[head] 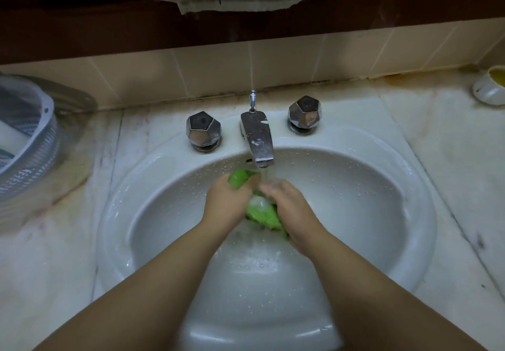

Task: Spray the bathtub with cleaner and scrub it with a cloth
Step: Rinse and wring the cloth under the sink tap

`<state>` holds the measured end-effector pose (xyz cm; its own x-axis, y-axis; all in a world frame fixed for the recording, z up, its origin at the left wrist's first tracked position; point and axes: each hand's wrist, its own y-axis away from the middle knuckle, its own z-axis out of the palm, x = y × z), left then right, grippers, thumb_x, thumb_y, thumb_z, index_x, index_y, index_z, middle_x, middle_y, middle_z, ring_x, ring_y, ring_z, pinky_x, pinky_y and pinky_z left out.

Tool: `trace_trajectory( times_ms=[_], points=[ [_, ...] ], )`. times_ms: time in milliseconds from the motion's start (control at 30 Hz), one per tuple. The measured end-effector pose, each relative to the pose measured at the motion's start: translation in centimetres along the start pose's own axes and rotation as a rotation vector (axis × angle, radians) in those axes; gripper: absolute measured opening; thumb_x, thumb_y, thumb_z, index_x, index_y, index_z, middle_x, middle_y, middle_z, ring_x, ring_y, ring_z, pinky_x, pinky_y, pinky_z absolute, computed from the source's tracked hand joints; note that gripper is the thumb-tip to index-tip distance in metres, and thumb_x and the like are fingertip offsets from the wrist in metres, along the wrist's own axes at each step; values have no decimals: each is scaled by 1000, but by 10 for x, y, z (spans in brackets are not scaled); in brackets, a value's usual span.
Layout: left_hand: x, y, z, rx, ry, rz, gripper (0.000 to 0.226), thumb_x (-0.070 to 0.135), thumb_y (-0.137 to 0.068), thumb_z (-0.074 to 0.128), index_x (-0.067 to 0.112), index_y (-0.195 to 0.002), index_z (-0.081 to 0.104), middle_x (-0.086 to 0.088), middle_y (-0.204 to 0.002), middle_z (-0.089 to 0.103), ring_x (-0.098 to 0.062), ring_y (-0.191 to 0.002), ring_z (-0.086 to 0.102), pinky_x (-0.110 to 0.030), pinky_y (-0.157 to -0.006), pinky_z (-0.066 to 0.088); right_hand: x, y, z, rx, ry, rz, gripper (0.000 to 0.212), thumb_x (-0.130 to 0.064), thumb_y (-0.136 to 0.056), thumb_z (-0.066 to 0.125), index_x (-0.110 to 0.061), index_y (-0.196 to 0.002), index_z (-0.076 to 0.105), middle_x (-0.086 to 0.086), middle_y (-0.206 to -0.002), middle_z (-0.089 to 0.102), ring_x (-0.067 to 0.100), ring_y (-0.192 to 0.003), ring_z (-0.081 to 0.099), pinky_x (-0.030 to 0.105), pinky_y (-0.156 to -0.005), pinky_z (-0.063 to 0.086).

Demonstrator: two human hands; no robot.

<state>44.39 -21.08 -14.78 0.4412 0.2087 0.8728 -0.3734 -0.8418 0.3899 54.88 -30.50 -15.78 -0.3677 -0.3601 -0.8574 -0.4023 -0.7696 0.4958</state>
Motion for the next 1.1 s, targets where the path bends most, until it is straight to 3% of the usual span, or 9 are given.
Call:
trace_trajectory(
  times_ms=[100,267,433,600,700,800,900,1000,1100],
  points=[
    [9,-4,-3,-7,-126,15,31,65,-78,59,37,-80,71,1,-86,72,-27,-87,70,-44,-84,57,1,6,1,-68,155,-27,49,-25,-81,79,-22,-126,60,10,-104,73,22,-79,71,31,-56,52],
    [10,6,-1,-230,142,-22,16,37,-85,68,26,-96,70,-25,-112,68,-27,-92,68,-35,-74,55,-8,-6,-16,190,123,-115,6,-16,-94,71,-16,-97,76,7,-84,78,29,-77,75,46,-71,63],
    [-12,18,-9,-407,286,178,84,3,-70,91,32,-136,49,3,-121,72,-16,-111,71,-30,-87,59,-9,-22,-7,261,91,-25,21,-17,-94,62,-6,-77,69,16,-74,69,19,-67,65,36,-70,54],
    [-8,4,-10,-188,56,148,40,1,-79,77,25,-109,68,3,-88,76,-13,-79,72,-24,-66,56,-2,-11,5,196,-39,102,49,-49,-77,63,-16,-114,64,7,-92,72,26,-85,71,41,-74,57],
    [-2,-4,-10,-35,60,107,9,13,-91,70,22,-90,72,4,-72,72,-12,-61,65,-26,-53,47,0,0,3,-36,-65,-8,72,-32,-73,75,-15,-137,45,10,-98,70,27,-75,68,41,-65,54],
    [2,0,-8,-28,46,61,17,20,-94,65,19,-79,73,-1,-63,68,-18,-53,61,-26,-47,44,0,5,0,-25,155,-189,60,-25,-87,80,-32,-139,51,-5,-117,73,15,-103,73,31,-87,59],
    [1,3,-5,-95,50,74,23,25,-102,58,27,-86,74,4,-76,75,-18,-71,71,-33,-65,56,-7,-7,-4,176,183,-148,10,-32,-94,73,-24,-100,73,-1,-88,77,21,-83,75,34,-73,61],
    [-7,4,-1,-287,79,113,14,39,-94,73,29,-103,74,2,-99,77,-12,-92,74,-36,-88,59,-11,-19,-5,352,155,-93,40,-53,-93,67,-16,-81,69,1,-76,74,24,-74,72,48,-78,62],
    [-15,3,-2,-288,-5,183,74,42,-59,99,35,-123,62,7,-115,72,-6,-104,70,-33,-93,58,-8,-22,-3,394,220,-124,58,-65,-92,49,-13,-85,74,9,-81,75,30,-80,74,53,-82,59]
  ],
)
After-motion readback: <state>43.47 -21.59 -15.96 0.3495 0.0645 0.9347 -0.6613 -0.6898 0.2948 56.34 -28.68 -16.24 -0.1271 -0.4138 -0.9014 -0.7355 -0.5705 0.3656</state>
